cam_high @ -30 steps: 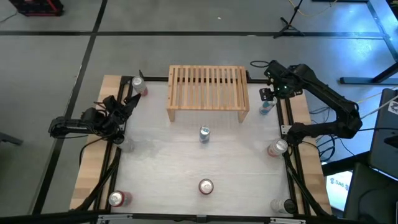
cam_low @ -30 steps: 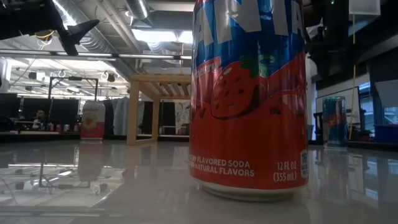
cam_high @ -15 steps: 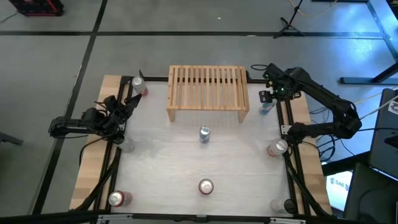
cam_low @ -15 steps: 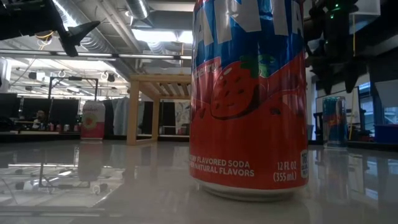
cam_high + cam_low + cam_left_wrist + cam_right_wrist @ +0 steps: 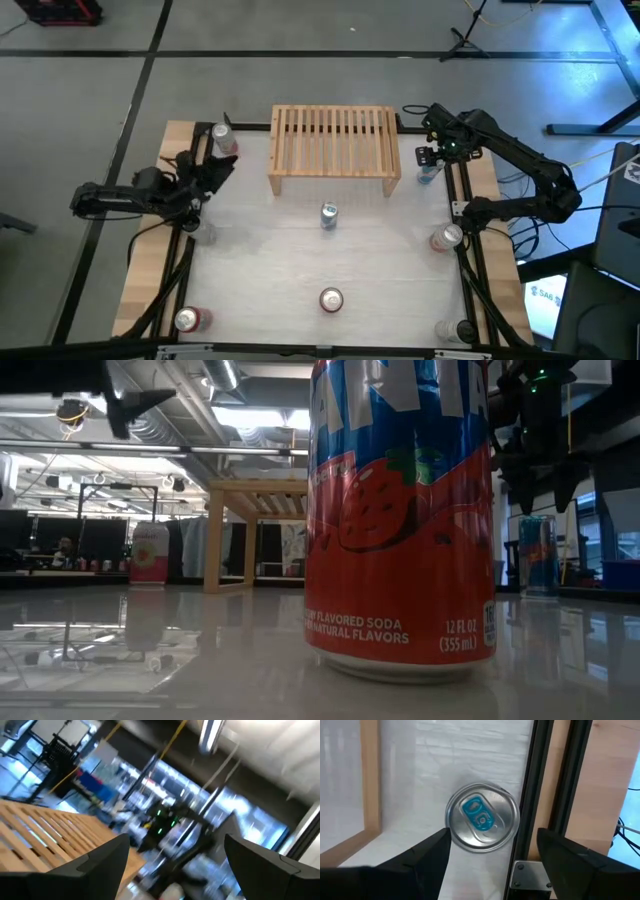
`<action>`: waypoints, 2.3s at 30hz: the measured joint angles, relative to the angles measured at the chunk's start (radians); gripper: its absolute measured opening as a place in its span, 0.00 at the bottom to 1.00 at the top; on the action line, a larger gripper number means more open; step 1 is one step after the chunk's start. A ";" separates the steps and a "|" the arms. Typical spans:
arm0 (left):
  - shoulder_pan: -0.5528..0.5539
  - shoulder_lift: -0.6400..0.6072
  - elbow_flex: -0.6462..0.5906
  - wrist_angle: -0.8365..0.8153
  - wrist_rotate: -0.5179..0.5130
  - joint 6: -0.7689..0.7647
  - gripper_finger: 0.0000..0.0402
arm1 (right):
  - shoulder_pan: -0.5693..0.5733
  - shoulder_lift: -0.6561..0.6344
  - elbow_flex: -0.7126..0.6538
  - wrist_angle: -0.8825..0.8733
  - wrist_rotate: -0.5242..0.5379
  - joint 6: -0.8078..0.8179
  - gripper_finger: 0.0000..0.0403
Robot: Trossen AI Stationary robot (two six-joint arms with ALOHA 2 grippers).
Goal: Place canned beverage on shelf
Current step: Put the top blue soda can on the shelf
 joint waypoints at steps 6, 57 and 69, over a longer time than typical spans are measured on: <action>0.000 0.183 0.245 -0.287 0.036 0.136 0.80 | 0.000 0.000 0.000 0.000 0.004 0.003 0.71; 0.000 0.311 0.405 -0.479 0.027 0.160 0.80 | 0.000 0.081 -0.036 0.129 -0.001 -0.601 0.71; 0.000 0.311 0.405 -0.471 0.024 0.127 0.80 | 0.000 0.160 -0.089 0.214 -0.086 -0.785 0.71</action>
